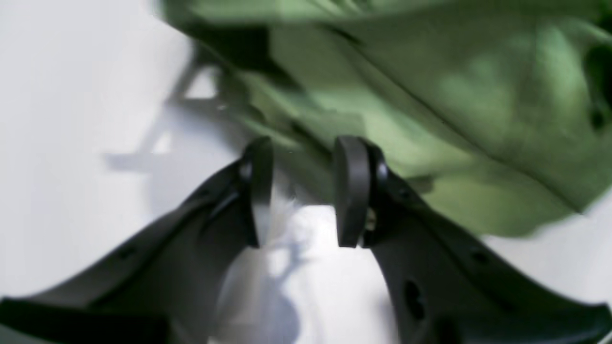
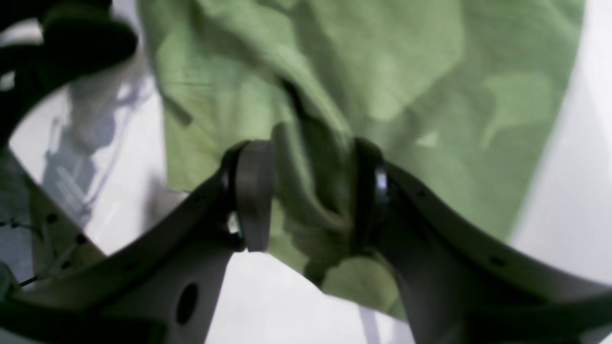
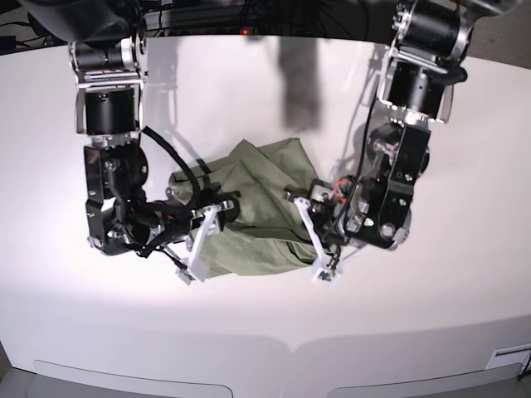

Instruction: Fold the T-shirt properly

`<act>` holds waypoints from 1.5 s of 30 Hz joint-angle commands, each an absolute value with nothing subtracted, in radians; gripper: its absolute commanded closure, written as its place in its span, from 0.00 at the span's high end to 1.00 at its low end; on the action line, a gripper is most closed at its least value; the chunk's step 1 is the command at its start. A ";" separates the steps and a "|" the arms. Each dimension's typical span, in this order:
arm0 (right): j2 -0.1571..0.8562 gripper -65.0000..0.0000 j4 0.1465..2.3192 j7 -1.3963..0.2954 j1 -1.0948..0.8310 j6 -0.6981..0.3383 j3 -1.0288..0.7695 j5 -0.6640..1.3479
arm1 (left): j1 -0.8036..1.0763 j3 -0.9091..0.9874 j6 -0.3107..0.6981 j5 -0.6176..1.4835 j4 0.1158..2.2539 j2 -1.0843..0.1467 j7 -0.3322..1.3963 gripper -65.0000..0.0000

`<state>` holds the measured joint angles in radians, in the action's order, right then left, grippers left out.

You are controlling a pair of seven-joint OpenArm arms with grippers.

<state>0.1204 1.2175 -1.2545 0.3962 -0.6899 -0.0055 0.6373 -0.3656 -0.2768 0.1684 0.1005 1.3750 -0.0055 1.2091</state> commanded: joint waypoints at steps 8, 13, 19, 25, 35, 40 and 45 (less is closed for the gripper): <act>-0.012 0.41 1.232 -1.280 0.406 -0.698 0.030 0.688 | -0.466 -0.276 0.173 -0.003 1.391 -0.021 1.217 0.33; -0.055 0.41 1.232 -1.281 0.361 -0.698 0.127 0.689 | -0.468 -0.276 0.173 -0.001 1.391 -0.083 1.209 0.33; -0.095 0.41 1.232 -1.281 0.332 -0.698 0.280 0.692 | -0.469 -0.276 0.172 0.000 1.391 -0.189 1.204 0.33; -0.092 0.41 1.232 -1.214 0.350 -0.698 0.323 0.690 | -0.469 -0.276 0.102 0.066 1.391 -0.259 1.206 0.33; -0.088 0.41 1.232 -0.905 0.511 -0.698 0.051 0.385 | -0.442 -0.262 0.118 0.351 1.541 -0.271 1.180 0.33; -0.078 0.41 1.162 -0.875 0.561 -0.672 0.003 0.325 | -0.373 -0.263 0.250 0.564 1.668 -0.186 1.173 0.33; -0.034 0.41 0.919 -0.736 0.634 -0.671 0.028 0.206 | -0.230 -0.263 0.308 0.648 1.675 -0.041 1.189 0.33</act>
